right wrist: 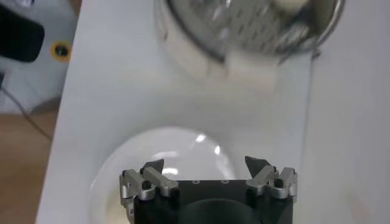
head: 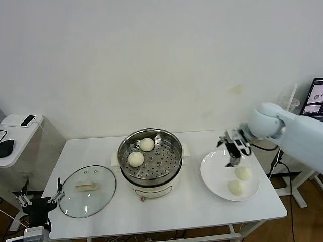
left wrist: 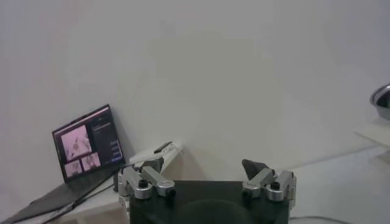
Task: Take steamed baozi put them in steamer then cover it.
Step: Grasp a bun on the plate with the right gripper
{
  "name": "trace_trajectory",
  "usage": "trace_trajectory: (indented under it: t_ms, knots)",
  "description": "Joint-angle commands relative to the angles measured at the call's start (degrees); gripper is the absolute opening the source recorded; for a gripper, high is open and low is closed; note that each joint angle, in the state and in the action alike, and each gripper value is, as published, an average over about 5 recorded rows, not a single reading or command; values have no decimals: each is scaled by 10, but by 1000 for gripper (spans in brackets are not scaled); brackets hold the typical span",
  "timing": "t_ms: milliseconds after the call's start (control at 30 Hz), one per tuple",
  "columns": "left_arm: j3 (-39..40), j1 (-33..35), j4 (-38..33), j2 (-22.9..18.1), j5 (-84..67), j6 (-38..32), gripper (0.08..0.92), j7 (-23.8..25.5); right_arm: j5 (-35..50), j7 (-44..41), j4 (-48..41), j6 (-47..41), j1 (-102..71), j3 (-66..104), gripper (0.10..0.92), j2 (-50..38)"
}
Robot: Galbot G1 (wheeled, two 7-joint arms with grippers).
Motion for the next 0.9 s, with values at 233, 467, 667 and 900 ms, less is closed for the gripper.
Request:
trace_trajectory:
  t_ms: [233,467,667,900]
  knots:
    - [-3,2,4,-1,2,2,823,1,-105,-9,-40,40,-209,128,823,-48]
    - [-4,2,5,-3,5,2,823,1,-125,4,-78,37,-265,173,823,-20]
    - [-9,4,4,-3,5,3,823,1,-131,9,-108,35,-279,180,823,10]
    - [-12,4,7,-3,5,3,823,1,-129,18,-137,32,-274,177,823,44]
